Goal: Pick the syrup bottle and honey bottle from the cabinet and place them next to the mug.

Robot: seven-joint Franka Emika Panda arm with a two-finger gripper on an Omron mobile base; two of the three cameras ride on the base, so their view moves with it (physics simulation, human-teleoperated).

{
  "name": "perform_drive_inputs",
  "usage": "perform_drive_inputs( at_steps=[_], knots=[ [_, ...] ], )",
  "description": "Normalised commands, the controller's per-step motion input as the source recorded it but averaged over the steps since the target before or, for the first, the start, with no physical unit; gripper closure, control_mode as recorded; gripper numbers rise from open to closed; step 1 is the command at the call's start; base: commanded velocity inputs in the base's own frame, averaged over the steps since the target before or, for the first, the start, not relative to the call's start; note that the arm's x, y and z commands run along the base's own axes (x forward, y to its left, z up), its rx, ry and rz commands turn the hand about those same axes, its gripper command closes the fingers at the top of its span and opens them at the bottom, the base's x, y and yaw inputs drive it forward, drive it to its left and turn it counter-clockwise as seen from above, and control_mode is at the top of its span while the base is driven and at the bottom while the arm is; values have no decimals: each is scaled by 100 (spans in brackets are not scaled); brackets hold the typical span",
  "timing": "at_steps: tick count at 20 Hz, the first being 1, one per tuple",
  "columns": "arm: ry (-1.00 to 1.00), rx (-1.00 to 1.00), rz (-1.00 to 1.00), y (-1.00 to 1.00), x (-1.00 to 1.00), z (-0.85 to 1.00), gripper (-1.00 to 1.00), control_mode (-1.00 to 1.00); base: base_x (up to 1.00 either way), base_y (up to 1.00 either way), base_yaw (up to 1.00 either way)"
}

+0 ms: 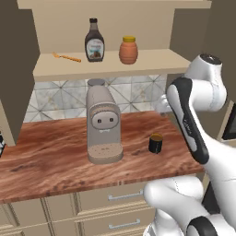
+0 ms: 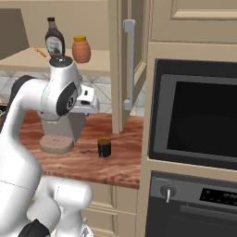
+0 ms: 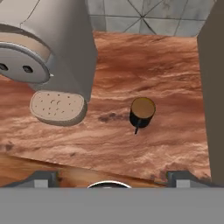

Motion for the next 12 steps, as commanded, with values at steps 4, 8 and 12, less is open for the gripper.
perform_drive_inputs(
  at_steps=[4, 8, 12],
  knots=[
    [-26, 0, 10, 16, -30, 41, -100, -100, 0, 0, 0],
    [-17, 0, 2, 21, -14, 54, -100, -100, 0, 0, 0],
    [-15, 0, 0, 22, -5, 69, -100, -100, 0, 0, 0]
  ],
)
